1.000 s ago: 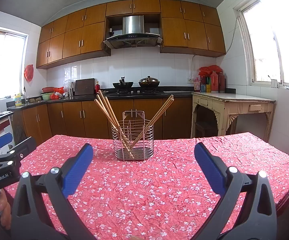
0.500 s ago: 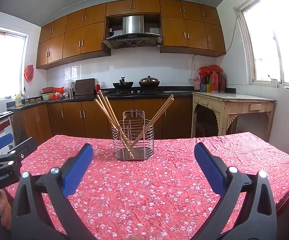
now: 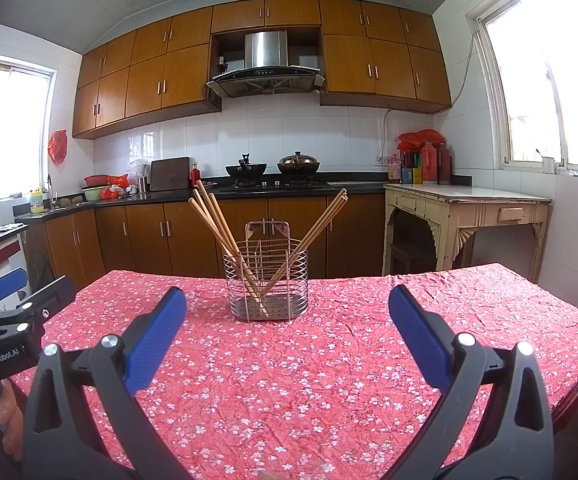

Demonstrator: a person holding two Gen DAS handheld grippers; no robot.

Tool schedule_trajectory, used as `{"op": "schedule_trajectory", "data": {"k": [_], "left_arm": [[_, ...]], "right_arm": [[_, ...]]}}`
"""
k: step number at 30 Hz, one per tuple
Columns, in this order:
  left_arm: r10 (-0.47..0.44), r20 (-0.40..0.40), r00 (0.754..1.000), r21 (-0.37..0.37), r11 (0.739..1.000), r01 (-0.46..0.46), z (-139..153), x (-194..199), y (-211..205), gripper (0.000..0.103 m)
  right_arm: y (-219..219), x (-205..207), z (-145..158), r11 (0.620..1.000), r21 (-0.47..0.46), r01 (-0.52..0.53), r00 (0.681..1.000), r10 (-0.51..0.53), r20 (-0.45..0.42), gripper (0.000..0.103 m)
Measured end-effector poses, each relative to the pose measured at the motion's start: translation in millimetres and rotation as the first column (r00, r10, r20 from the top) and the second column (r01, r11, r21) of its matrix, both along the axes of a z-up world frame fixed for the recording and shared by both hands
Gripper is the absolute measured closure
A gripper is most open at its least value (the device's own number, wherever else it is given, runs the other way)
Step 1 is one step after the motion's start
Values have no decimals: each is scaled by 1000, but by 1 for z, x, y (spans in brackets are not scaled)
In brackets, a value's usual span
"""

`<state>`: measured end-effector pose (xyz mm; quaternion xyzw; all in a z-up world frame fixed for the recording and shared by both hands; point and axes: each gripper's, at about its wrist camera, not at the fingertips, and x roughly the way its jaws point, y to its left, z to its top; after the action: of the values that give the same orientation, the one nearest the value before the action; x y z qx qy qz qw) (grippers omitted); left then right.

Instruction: Organize utensils

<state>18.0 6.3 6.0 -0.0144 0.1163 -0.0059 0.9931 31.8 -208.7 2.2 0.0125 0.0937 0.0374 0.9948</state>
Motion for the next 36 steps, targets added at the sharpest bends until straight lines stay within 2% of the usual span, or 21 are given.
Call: {"op": "schedule_trajectory", "data": {"k": [36], "left_arm": [[-7, 0, 1000, 0, 1000, 7, 1, 0, -1, 2]], "right_arm": [[3, -2, -1, 1000, 6, 2, 1000, -2, 3, 4]]}}
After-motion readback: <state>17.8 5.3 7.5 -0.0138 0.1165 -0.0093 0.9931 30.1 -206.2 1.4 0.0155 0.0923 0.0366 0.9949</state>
